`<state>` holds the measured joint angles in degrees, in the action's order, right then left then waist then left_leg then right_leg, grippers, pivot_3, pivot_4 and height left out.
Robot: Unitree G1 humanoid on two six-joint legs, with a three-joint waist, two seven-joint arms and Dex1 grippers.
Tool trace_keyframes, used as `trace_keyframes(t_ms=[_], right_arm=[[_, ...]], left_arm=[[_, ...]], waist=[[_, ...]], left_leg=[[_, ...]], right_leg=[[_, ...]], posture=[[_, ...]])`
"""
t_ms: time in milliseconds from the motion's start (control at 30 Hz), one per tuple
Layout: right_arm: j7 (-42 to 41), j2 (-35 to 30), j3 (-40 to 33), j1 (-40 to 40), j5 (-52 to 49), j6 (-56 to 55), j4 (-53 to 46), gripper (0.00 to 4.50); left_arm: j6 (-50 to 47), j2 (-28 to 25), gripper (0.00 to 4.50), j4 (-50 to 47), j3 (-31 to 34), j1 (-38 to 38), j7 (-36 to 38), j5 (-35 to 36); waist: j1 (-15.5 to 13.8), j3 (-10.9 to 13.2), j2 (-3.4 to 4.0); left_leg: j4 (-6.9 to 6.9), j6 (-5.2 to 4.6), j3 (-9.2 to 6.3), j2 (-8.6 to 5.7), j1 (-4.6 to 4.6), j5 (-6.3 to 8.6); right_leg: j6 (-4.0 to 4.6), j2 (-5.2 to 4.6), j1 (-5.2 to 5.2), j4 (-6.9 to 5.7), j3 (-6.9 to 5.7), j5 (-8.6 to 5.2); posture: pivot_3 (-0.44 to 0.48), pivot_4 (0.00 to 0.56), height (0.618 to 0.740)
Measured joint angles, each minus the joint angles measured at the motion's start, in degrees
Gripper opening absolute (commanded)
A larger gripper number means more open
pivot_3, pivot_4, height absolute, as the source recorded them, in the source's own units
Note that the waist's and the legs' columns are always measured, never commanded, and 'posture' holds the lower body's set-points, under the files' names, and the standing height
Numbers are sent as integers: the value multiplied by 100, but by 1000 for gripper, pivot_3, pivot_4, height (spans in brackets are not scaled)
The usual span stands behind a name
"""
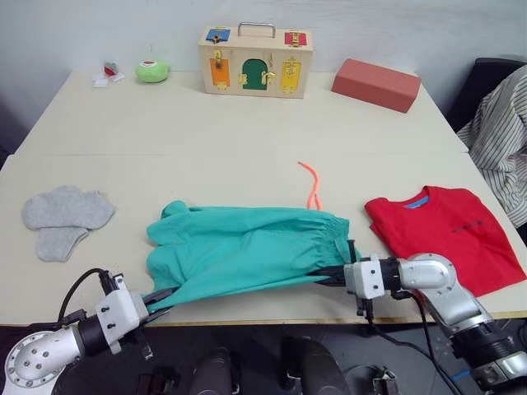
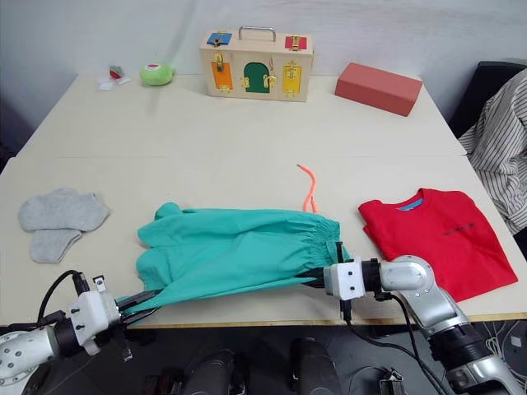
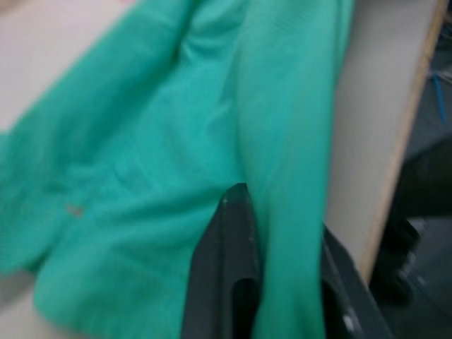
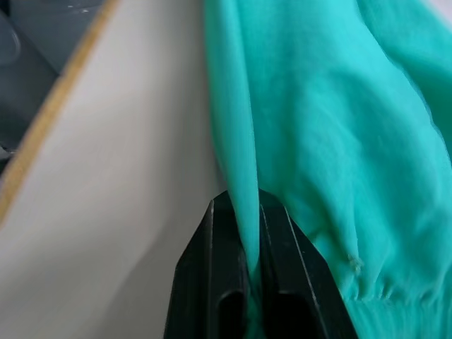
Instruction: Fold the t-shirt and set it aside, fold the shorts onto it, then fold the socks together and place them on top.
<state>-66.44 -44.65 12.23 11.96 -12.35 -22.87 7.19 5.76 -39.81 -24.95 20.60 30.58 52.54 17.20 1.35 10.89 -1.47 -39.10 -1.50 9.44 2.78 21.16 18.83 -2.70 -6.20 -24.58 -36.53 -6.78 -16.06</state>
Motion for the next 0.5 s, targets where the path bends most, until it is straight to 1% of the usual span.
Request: trace_keyframes(t_ms=[67,100,133,167,267,333,367,400,433,500], right_arm=[[-97,-155,-188,-167,-136,141,-19,1765],[-149,-226,-279,-284,-236,247,-106,2108],[-190,-289,-376,-413,-331,370,-224,2513],[-246,-428,-493,-615,-525,615,-419,2788],[-334,-814,-907,-1190,-1273,1654,-1193,2788],[-297,-1049,-1274,-1571,-1949,2511,-1831,2788],[-218,-1087,-1406,-1625,-2277,2890,-2122,2356],[-75,-1070,-1544,-1623,-2577,3215,-2403,2124],[49,-1032,-1614,-1577,-2762,3423,-2612,1800],[499,-662,-1702,-1387,-2821,3664,-2835,1066]], left_arm=[[-229,-109,1942,32,144,82,99,143],[-612,-258,2239,-53,210,147,211,507],[-971,-413,2254,-186,296,248,325,850],[-1466,-647,2254,-375,459,364,471,1337],[-2554,-1146,2254,-610,936,241,675,2510],[-3041,-1379,2254,-568,989,-366,704,3033],[-3174,-1427,1854,-536,929,-759,682,3161],[-3277,-1422,1634,-464,770,-1228,626,3234],[-3330,-1406,1325,-377,582,-1611,564,3245],[-3300,-1198,649,-57,-94,-2533,506,2949]], waist=[[0,-1,3],[3,-1,1],[3,-1,1],[2,0,5],[-33,1,25],[-89,4,37],[-118,4,38],[-129,3,39],[-133,2,42],[-145,-5,43]], left_leg=[[0,-14,-3,1,0,9],[0,-17,-5,3,3,11],[0,-16,-9,4,5,12],[0,-10,-9,4,3,11],[0,-10,-19,3,5,11],[0,-11,-23,2,4,15],[1,1,-26,3,3,20],[1,5,-26,2,3,21],[2,7,-26,2,3,20],[6,13,-24,-1,-1,18]], right_leg=[[0,0,3,6,-3,0],[0,0,3,6,-6,0],[0,0,3,8,-7,-1],[0,0,3,9,-7,-1],[0,-1,6,11,-7,-3],[0,0,7,9,-10,-3],[0,1,8,8,-12,-3],[1,2,8,8,-11,-3],[1,2,8,7,-11,-3],[0,6,14,9,-12,-2]], posture=[[0,150,740],[0,150,740],[0,150,740],[0,150,740],[0,150,740],[0,150,740],[0,150,740],[0,150,740],[0,150,740],[0,150,740]])
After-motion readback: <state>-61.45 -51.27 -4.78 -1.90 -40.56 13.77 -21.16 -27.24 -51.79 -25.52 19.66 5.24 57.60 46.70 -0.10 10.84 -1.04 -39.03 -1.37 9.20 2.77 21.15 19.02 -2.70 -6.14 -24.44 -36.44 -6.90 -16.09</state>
